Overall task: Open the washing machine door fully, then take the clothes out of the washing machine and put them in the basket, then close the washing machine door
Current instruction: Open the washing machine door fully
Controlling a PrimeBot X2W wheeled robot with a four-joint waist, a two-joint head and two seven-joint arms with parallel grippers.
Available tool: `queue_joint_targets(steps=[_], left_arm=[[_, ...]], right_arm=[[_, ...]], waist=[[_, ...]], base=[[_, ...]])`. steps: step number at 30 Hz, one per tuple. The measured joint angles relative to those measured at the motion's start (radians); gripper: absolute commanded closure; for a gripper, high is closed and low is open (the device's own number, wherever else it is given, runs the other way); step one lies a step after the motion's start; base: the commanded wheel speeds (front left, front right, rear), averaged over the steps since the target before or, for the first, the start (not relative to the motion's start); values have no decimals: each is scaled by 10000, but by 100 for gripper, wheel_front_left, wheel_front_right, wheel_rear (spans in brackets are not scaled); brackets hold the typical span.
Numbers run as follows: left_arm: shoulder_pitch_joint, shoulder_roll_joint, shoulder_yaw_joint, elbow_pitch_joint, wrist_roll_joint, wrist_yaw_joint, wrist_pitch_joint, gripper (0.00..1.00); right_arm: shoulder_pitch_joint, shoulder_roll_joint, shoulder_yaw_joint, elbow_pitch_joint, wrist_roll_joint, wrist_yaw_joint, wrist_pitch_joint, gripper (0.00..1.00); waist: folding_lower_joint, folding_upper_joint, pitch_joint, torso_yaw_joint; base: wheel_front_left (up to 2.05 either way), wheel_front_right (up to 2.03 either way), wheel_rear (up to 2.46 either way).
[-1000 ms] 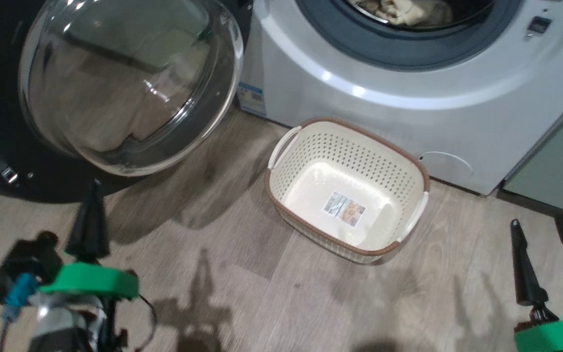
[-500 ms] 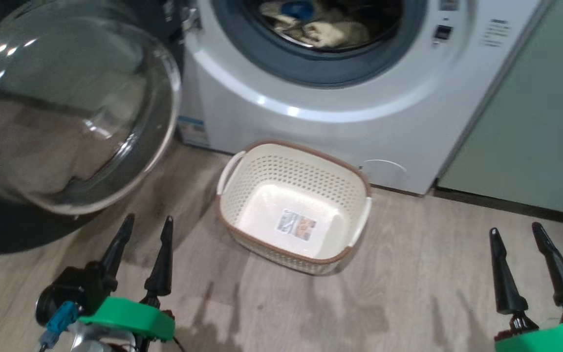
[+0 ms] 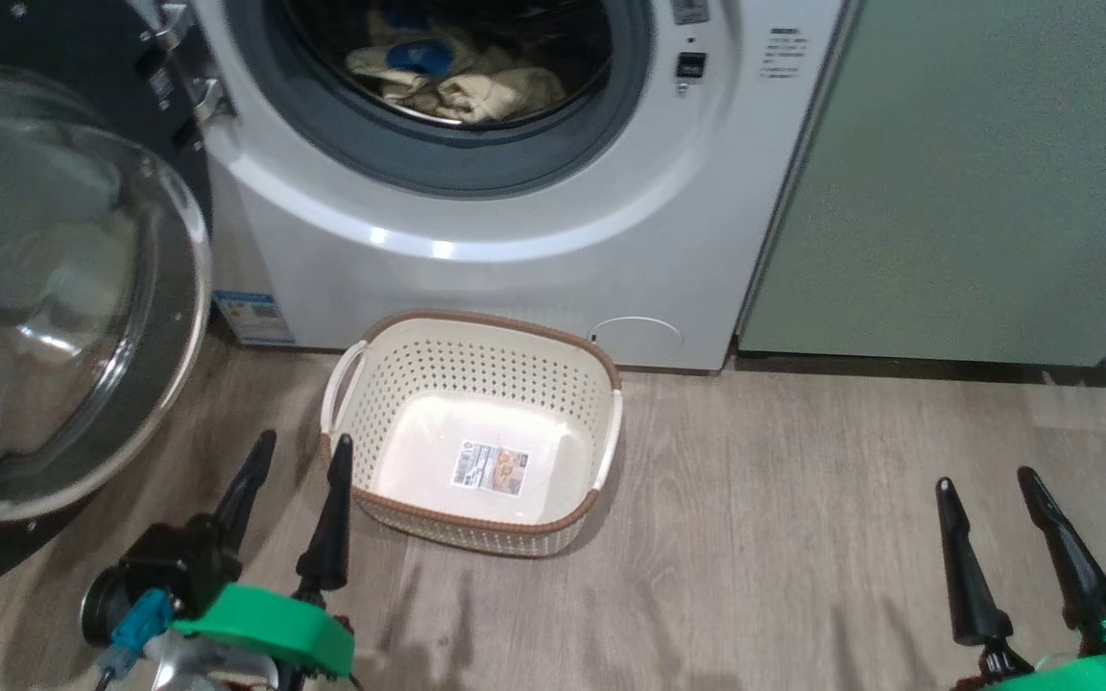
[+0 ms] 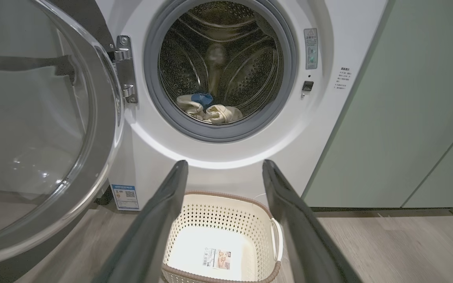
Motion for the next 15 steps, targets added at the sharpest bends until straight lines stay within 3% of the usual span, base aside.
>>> queue_joint_targets(steps=[15], left_arm=[[170, 15, -13, 6, -15, 150, 244, 0]], right_arm=[[123, 86, -4, 52, -58, 0, 0, 0]], waist=[[0, 0, -109, -337]], base=[[0, 0, 0]])
